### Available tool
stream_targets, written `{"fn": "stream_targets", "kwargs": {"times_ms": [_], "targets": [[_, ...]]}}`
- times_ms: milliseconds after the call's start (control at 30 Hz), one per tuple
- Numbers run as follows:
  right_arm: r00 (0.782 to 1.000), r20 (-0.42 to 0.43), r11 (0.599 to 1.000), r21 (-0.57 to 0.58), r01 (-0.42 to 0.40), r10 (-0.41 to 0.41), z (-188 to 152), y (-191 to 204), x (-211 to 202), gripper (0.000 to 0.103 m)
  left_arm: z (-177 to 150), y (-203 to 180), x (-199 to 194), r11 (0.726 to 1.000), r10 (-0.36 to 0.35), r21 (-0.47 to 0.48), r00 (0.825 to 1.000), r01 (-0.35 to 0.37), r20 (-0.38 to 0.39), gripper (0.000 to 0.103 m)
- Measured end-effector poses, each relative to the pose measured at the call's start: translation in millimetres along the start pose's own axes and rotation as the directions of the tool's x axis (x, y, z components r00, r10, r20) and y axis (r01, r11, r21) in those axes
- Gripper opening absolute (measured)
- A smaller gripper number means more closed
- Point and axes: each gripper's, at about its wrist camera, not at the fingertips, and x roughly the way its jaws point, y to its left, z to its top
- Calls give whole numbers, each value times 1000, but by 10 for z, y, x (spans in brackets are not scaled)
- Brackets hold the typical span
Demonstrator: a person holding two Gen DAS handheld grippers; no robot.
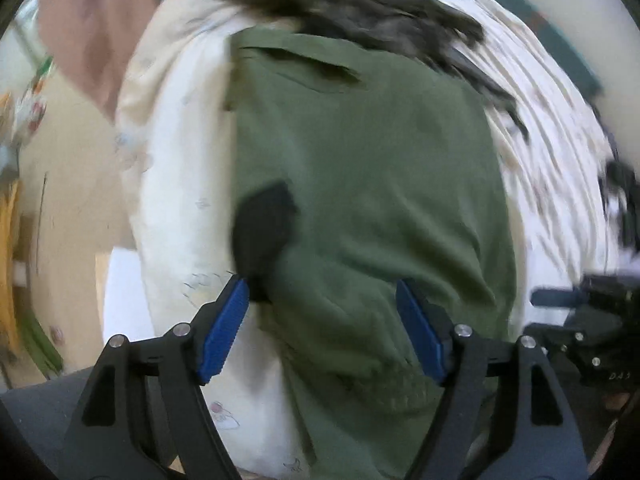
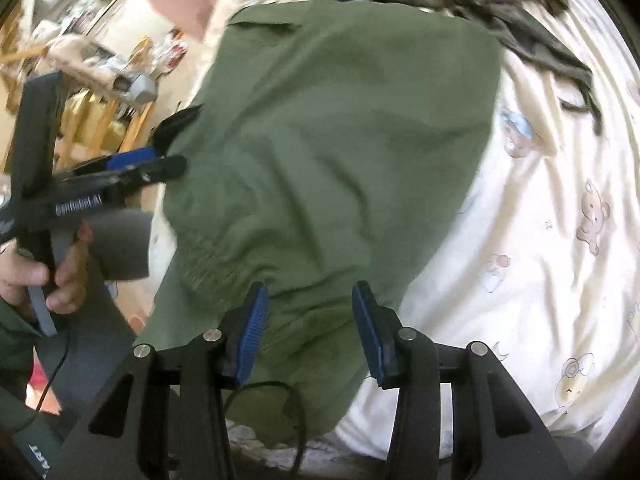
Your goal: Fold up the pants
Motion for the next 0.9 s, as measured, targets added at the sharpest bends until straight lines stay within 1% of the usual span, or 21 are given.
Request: {"fn": "stream_targets", "kwargs": {"times_ms": [67,100,133,167,200,233,267,333,367,400,433,467,533,600,667,733,767,800,833,867,900], "targets": [[999,-44,1000,1,4,-4,-77,37,190,46,-48,-77,218,999,36,26,997,-34,-61,74],[997,-76,1000,22,-8,10,-80,33,370,46,-97,-109,390,998,60,29,993,-57,-103,74],[995,-98,999,32,-1,4,-88,25,562,46,-144,-133,536,997,77,33,989,-74,-126,76],[992,-117,998,26,50,-46,-115,17,737,46,-158,-157,634,995,96,42,987,-91,-132,80],[989,-130,997,28,73,-69,-116,-16,842,46,-145,-160,683,995,100,40,985,-95,-142,82],[989,-128,996,46,74,-68,-121,-32,882,46,-122,-157,652,996,84,30,986,-80,-147,82],[992,-115,996,60,66,-59,-118,-22,823,47,-102,-141,572,998,60,18,987,-58,-149,81],[998,-68,997,78,22,-17,-153,-29,602,47,-106,-45,259,999,-17,-32,993,13,-117,80],[999,-41,995,94,-14,18,-212,-54,443,52,-140,2,112,998,-44,-52,993,39,-110,80],[998,-25,991,120,-50,53,-299,-92,285,64,-201,53,-29,996,-68,-68,991,61,-112,81],[997,-22,986,152,-73,78,-405,-138,161,69,-288,95,-147,995,-82,-74,989,73,-120,83],[995,-24,980,177,-93,99,-527,-178,70,72,-377,132,-215,995,-83,-73,988,74,-132,88],[991,-44,971,211,-113,125,-740,-230,22,72,-593,258,-237,994,-84,-83,982,71,-169,88],[985,-81,957,260,-128,154,-958,-258,106,71,-832,315,-162,989,-117,-112,968,94,-222,88],[981,-115,943,311,-116,159,-1167,-280,248,72,-1057,328,-72,984,-148,-136,955,116,-255,87],[980,-139,930,357,-87,145,-1236,-287,369,72,-1230,248,78,984,-152,-139,943,114,-297,86],[982,-133,920,385,-75,135,-1228,-320,396,72,-1270,215,165,980,-171,-156,929,125,-328,86],[982,-127,907,414,-75,139,-1223,-325,465,72,-1300,161,256,975,-198,-165,910,146,-365,85],[978,-145,905,419,-76,150,-1210,-307,584,72,-1323,84,339,977,-200,-147,895,153,-398,85],[974,-169,906,418,-68,151,-1208,-331,696,72,-1341,17,395,981,-190,-125,888,152,-418,81],[969,-190,902,427,-64,159,-1221,-318,820,72,-1355,-64,451,984,-177,-103,881,146,-438,71]]}}
